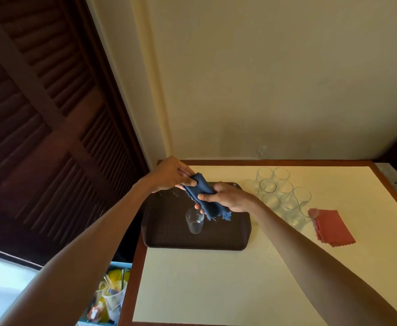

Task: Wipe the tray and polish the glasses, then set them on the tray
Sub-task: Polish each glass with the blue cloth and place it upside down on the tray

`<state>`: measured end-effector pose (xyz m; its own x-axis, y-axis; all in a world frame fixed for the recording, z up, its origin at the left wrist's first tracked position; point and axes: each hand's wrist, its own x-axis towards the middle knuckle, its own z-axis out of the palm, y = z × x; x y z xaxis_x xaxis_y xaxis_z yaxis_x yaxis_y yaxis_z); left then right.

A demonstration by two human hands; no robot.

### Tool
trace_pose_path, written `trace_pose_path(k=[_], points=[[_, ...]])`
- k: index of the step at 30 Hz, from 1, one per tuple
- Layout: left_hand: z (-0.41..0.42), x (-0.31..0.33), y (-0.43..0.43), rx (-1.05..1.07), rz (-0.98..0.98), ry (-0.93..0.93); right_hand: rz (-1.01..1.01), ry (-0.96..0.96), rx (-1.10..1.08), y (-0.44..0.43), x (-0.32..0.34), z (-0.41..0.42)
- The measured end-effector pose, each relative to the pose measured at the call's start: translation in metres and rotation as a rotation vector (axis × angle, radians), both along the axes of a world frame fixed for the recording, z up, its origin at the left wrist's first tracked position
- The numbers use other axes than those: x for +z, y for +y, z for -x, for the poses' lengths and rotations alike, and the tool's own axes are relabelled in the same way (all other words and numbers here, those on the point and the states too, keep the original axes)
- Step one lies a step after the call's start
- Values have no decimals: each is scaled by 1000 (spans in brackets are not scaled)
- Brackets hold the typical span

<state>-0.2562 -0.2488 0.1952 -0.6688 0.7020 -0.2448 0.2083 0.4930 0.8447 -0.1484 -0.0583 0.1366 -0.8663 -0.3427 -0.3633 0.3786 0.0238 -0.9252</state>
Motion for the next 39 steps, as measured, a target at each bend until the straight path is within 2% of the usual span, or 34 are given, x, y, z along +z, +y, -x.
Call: trace_pose_path(k=[4, 8, 12, 16, 21, 25, 30, 34, 39], points=[[8, -37, -9, 74, -46, -72, -159, -36, -41, 6, -18, 2], [16, -76, -26, 159, -65, -183, -228, -79, -116, 16, -46, -1], [10, -128, -35, 157, 91, -167, -186, -223, -203, 21, -73, -5], [-17, -189, -37, 84, 240, -158, -222, -276, -238, 17, -98, -7], [-48, -239, -20, 237, 186, -60, -243, -259, -281, 7, -122, -11], [-52, -246, -11, 358, 84, -40, -225, -278, -345, 6, -128, -11], [-50, -239, -12, 367, 46, 39, -175, -282, -344, 9, -119, -15], [-44, -210, -12, 264, 6, 115, -184, -217, -254, 11, -98, -13], [-32, -139, -9, 84, 4, 231, -375, -62, -106, 14, -52, -8]])
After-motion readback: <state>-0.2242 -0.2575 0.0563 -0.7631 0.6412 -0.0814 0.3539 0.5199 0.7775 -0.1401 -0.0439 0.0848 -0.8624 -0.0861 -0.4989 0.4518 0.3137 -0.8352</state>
